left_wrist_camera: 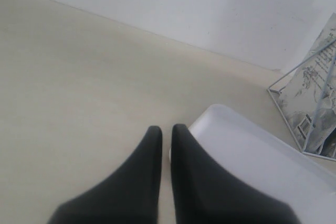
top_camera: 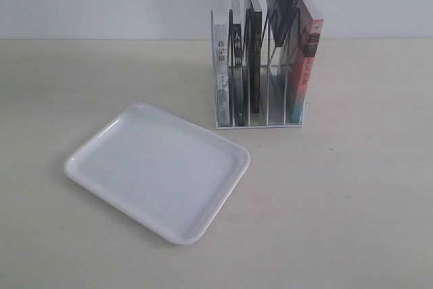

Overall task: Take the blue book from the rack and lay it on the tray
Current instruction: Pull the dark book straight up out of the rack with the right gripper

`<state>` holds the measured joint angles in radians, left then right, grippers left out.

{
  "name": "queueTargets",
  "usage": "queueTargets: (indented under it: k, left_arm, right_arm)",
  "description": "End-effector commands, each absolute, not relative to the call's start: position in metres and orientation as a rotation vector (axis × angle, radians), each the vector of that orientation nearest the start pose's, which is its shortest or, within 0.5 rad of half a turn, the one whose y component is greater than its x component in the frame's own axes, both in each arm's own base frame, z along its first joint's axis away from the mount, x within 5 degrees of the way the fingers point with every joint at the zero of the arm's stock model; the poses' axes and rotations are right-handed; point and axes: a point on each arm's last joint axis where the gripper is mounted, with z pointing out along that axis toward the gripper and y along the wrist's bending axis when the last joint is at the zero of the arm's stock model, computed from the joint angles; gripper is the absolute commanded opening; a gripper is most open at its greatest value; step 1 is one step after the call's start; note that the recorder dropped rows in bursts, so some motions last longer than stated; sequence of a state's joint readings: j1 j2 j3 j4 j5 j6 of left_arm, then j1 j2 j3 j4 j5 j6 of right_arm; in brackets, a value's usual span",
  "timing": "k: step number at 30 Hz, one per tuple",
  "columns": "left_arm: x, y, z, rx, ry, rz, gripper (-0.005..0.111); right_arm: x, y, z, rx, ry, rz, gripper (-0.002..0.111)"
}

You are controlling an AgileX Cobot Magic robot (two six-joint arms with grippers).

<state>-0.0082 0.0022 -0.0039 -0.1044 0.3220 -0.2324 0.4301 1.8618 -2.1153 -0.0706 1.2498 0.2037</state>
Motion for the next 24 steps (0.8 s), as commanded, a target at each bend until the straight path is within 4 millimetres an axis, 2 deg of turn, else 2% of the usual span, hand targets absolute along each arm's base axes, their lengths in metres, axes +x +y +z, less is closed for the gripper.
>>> queueTargets:
  k: [1,9,11,14,18,21,24]
  left_arm:
    - [0.054,-0.004,0.185,-0.264,1.783,-0.276,0.006]
    - [0.054,-0.004,0.185,-0.264,1.783,-0.276,0.006]
    - [0.054,-0.004,0.185,-0.264,1.783,-0.276,0.006]
    - [0.054,-0.004,0.185,-0.264,1.783,-0.276,0.006]
    - [0.054,-0.004,0.185,-0.264,1.783,-0.276,0.006]
    - [0.054,-0.004,0.185,-0.264,1.783,-0.276,0.006]
    - [0.054,-0.004,0.185,-0.264,1.783,-0.276,0.006]
  right_arm:
    - [0.354,0.154,0.445,-0.286,2.364,0.186,0.0]
    - [0.304,0.136,0.502,-0.343,2.199,0.268,0.0]
    - [0.289,0.138,0.513,-0.424,2.157,0.346,0.0]
    - [0.267,0.151,0.526,-0.613,2.072,0.569,0.0]
    - [0.249,0.169,0.537,-0.9,1.872,0.789,0.0]
    - [0.245,0.177,0.539,-0.987,1.783,0.891,0.0]
    - [0.247,0.178,0.532,-0.99,1.805,0.897,0.0]
